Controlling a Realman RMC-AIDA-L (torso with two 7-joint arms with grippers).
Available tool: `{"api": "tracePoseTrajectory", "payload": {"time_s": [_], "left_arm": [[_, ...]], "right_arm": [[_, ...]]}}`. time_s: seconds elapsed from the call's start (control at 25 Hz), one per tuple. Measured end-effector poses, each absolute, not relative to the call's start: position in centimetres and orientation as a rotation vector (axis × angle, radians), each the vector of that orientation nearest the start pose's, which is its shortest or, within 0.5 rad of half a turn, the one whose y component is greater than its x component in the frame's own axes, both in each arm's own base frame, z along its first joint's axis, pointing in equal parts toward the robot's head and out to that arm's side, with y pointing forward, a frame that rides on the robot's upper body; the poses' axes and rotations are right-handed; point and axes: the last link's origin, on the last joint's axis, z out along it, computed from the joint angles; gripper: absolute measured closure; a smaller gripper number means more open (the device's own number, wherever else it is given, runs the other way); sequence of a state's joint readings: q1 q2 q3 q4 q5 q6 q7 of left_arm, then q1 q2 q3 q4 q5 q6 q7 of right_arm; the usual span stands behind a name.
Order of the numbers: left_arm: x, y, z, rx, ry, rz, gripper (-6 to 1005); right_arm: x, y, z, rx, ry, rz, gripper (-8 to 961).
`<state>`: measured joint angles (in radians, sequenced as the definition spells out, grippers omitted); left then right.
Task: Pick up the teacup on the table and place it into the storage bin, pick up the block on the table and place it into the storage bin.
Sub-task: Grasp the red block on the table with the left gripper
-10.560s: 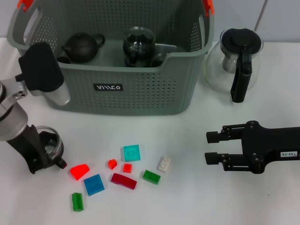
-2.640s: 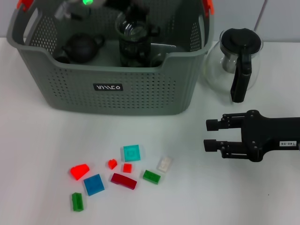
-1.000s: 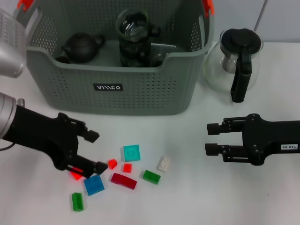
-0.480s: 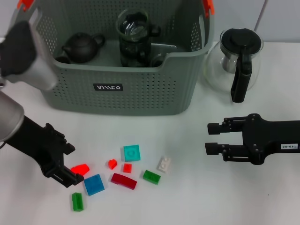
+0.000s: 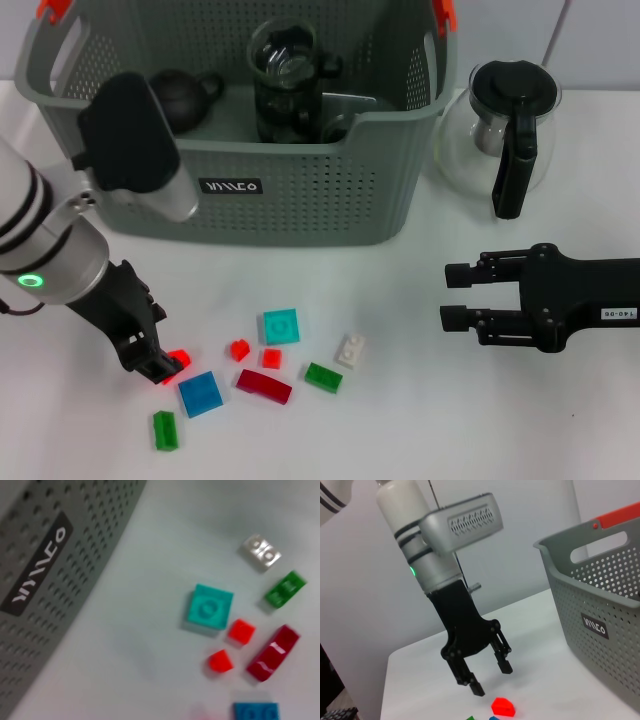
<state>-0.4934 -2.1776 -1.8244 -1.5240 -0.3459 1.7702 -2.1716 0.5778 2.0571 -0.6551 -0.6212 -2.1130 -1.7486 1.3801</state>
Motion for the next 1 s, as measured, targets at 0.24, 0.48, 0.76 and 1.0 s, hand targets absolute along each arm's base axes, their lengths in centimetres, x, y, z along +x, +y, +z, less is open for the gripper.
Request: {"api": "tracePoseTrajectory", "payload": {"time_s": [0.24,0.48,0.76,1.0], "left_arm": [[-20.1,31.6,-0.7,-2.705,-0.506,0.853,372],[-20.5,31.7,-1.8,-2.692,-0.494,0.895,411],[-20.8,31.9,-2.4,-2.657,-0.476,0.932,432],[-21.1,32.0,-2.6,-2.658,-0.485,0.943,451]], "right_arm": [[24.9,31.2,-0.1,-2.950,0.583,0.734,360],[24.9,31.2,-0.2,-2.950,0.583,0.734,360],[24.9,31.3,-0.2,-2.950,0.580,0.734,360],[24.9,31.3,-0.2,-2.948,0.581,0.732,360]]}}
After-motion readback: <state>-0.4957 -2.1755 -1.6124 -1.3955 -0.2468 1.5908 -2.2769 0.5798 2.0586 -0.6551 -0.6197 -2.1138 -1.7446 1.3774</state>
